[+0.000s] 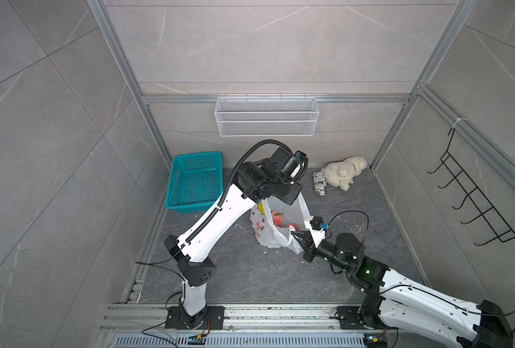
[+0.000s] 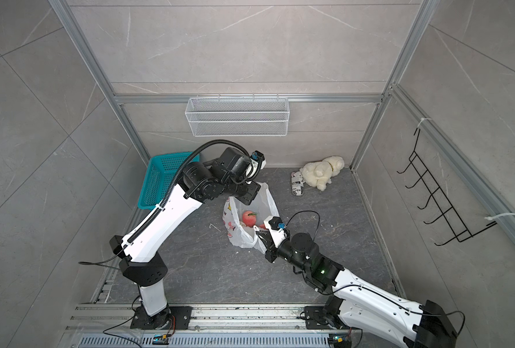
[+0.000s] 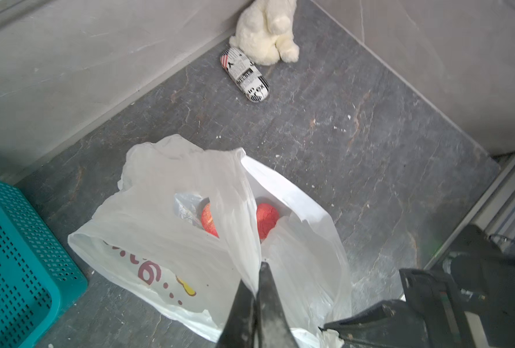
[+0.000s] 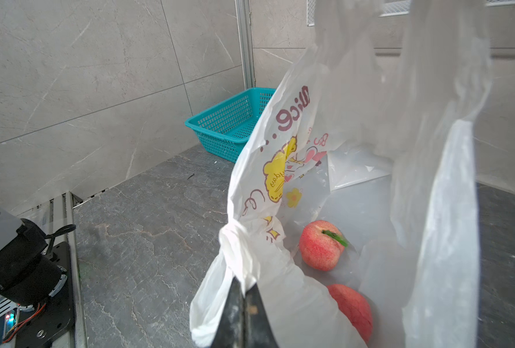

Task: Place the peach into a plastic bag & tie a knot
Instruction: Adjust the plastic bag at the center of the board.

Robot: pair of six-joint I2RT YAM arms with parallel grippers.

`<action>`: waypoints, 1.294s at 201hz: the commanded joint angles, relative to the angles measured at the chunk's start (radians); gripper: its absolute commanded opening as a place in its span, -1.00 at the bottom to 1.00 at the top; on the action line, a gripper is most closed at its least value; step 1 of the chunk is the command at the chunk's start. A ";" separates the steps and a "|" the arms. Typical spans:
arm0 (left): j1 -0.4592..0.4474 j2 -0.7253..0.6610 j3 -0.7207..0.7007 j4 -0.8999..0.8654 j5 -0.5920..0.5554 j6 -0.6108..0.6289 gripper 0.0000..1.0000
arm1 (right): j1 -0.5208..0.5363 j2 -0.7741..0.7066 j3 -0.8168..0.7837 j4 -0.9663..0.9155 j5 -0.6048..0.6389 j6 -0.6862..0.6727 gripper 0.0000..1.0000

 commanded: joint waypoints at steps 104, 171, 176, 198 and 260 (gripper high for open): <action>0.093 -0.678 -0.367 0.286 -0.620 -0.287 -1.00 | -0.010 -0.121 0.653 -0.581 0.524 0.203 -1.00; 0.101 -0.847 -0.702 0.207 -0.422 -0.280 -1.00 | -0.321 0.143 0.827 -0.811 0.294 0.349 -1.00; 0.107 -0.860 -0.737 0.210 -0.398 -0.288 -1.00 | -0.373 0.158 0.811 -0.802 0.207 0.375 -1.00; 0.143 -0.903 -0.890 0.259 -0.175 -0.254 -1.00 | -0.531 0.224 0.764 -0.771 -0.086 0.466 -1.00; 0.191 -1.021 -1.102 0.429 0.295 -0.123 -1.00 | -0.795 0.326 0.545 -0.524 -0.586 0.715 -1.00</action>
